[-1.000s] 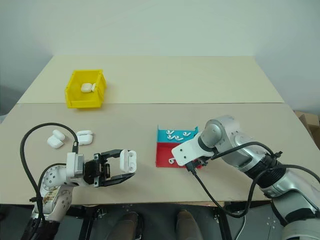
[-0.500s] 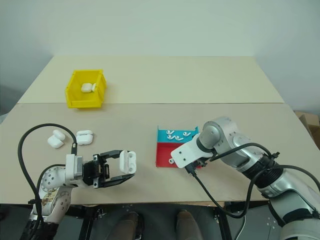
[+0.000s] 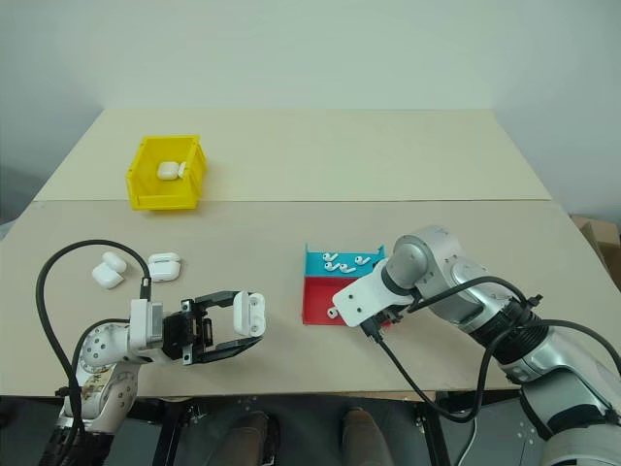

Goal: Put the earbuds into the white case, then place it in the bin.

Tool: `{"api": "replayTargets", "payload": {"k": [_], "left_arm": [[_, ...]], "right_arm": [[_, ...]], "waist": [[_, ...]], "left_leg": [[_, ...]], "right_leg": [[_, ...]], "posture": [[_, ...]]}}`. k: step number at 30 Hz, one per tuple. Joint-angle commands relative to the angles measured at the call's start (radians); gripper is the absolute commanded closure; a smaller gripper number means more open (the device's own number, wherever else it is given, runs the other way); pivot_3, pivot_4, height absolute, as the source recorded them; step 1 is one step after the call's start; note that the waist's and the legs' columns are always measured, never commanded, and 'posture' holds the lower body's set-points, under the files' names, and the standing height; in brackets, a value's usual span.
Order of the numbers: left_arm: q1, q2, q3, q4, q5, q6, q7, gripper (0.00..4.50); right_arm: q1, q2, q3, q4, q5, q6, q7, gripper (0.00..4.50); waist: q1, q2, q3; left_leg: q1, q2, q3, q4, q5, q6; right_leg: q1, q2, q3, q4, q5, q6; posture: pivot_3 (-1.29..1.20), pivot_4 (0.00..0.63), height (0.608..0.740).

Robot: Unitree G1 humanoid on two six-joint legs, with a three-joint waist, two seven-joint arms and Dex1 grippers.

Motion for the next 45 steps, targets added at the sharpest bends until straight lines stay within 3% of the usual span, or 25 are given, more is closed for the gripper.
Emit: {"api": "replayTargets", "payload": {"k": [1,2,5,20,23,45], "left_arm": [[0.004,0.012,0.008,-0.039,0.003,-0.015,0.014,1.71],[0.002,0.012,0.007,-0.036,0.005,-0.018,0.016,1.71],[0.000,0.013,0.006,-0.034,0.008,-0.020,0.018,1.71],[0.002,0.021,0.005,-0.032,0.018,-0.029,0.030,1.71],[0.006,0.024,0.005,-0.036,0.019,-0.030,0.032,1.71],[-0.015,0.024,0.003,-0.019,0.024,-0.039,0.039,1.71]], "right_arm": [[-0.002,-0.002,-0.028,0.000,-0.014,-0.021,0.003,2.07],[-0.003,-0.004,-0.026,0.003,-0.013,-0.029,0.008,2.07],[-0.004,-0.001,-0.028,0.008,-0.015,-0.033,0.002,2.66],[-0.006,0.000,-0.030,0.039,-0.034,-0.082,-0.006,2.66],[-0.001,0.002,-0.036,0.034,-0.029,-0.086,-0.002,3.24],[0.013,0.018,-0.062,0.024,-0.039,-0.083,-0.014,3.24]], "waist": [[0.000,0.000,0.000],[0.000,0.000,0.000],[0.000,0.000,0.000],[0.000,0.000,0.000],[0.000,0.000,0.000],[0.000,0.000,0.000]], "left_leg": [[0.000,0.000,0.000,0.000,0.000,0.000],[0.000,0.000,0.000,0.000,0.000,0.000],[0.000,0.000,0.000,0.000,0.000,0.000],[0.000,0.000,0.000,0.000,0.000,0.000],[0.000,0.000,0.000,0.000,0.000,0.000],[0.000,0.000,0.000,0.000,0.000,0.000]], "right_leg": [[0.000,0.000,0.000,0.000,0.000,0.000],[0.000,0.000,0.000,0.000,0.000,0.000],[0.000,0.000,0.000,0.000,0.000,0.000],[0.000,0.000,0.000,0.000,0.000,0.000],[0.000,0.000,0.000,0.000,0.000,0.000],[0.000,0.000,0.000,0.000,0.000,0.000]], "posture": [[0.00,0.150,0.740],[0.00,0.150,0.740],[0.00,0.150,0.740],[0.00,0.150,0.740],[0.00,0.150,0.740],[0.00,0.150,0.740]]}}
